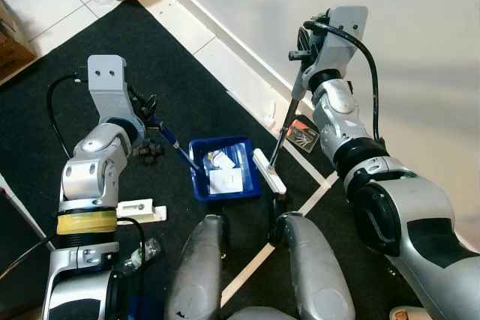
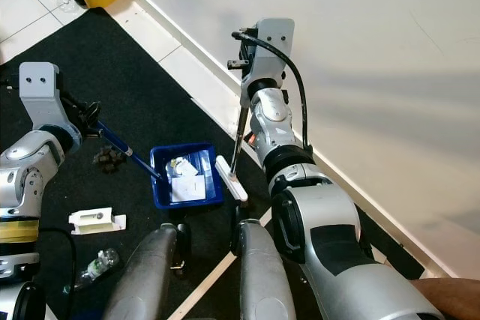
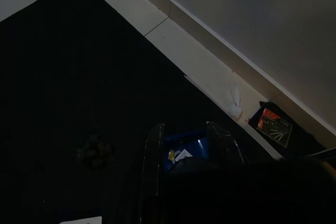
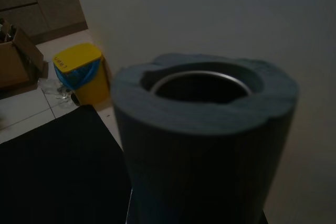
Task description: Sweep floor
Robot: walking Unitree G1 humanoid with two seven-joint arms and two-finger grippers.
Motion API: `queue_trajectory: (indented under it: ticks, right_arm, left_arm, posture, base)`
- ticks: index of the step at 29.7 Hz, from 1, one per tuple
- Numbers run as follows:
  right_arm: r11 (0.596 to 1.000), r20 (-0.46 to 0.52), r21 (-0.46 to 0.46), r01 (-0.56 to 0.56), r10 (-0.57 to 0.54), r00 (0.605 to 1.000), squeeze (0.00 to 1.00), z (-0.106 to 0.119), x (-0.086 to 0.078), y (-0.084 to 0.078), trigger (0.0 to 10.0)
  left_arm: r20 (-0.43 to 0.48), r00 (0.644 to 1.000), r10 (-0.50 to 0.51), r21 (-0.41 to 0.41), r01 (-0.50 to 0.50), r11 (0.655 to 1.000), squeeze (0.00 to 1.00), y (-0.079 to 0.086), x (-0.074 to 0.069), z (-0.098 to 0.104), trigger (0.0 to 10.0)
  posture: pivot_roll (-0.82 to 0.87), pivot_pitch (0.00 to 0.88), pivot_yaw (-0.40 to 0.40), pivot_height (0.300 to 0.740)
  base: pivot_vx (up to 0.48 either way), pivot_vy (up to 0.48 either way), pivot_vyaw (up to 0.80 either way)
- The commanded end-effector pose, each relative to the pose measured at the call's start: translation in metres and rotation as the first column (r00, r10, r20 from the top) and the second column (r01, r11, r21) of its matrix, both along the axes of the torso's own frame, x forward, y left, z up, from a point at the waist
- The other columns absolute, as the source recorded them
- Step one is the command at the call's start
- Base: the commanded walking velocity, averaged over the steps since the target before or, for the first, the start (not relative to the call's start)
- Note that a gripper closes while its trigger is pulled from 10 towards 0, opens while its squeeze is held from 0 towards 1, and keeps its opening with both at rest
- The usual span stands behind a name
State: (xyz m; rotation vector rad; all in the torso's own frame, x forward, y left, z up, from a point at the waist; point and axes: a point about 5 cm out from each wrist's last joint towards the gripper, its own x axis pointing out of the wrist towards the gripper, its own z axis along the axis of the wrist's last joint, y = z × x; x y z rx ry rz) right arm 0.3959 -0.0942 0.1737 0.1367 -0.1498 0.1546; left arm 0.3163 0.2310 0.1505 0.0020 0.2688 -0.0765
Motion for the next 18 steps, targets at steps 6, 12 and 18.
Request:
queue_trajectory:
  ticks: [6, 12, 18]
  right_arm:
    - [0.998, 0.101, 0.066, 0.022, -0.028, 0.995, 0.0, 0.029, 0.007, -0.009, 10.0]
    - [0.996, 0.153, 0.063, 0.058, -0.067, 0.986, 0.0, 0.042, 0.009, -0.025, 10.0]
    - [0.994, 0.155, 0.043, 0.102, -0.108, 0.982, 0.0, 0.037, 0.008, -0.042, 10.0]
  left_arm:
    - [-0.041, 0.999, 0.033, -0.013, -0.034, 0.999, 0.0, 0.013, -0.007, -0.004, 10.0]
    - [-0.03, 0.998, 0.057, -0.008, -0.057, 0.998, 0.0, 0.03, -0.009, 0.014, 10.0]
    - [0.001, 0.999, 0.044, 0.046, -0.044, 0.998, 0.0, 0.043, -0.012, 0.037, 10.0]
  posture:
    - [0.13, 0.277, -0.065, 0.74]
    - [0.13, 0.273, -0.061, 0.74]
    - [0.14, 0.267, -0.052, 0.74]
  base:
    - [0.0, 0.0, 0.0]
    - [0.0, 0.0, 0.0]
    - [0.0, 0.0, 0.0]
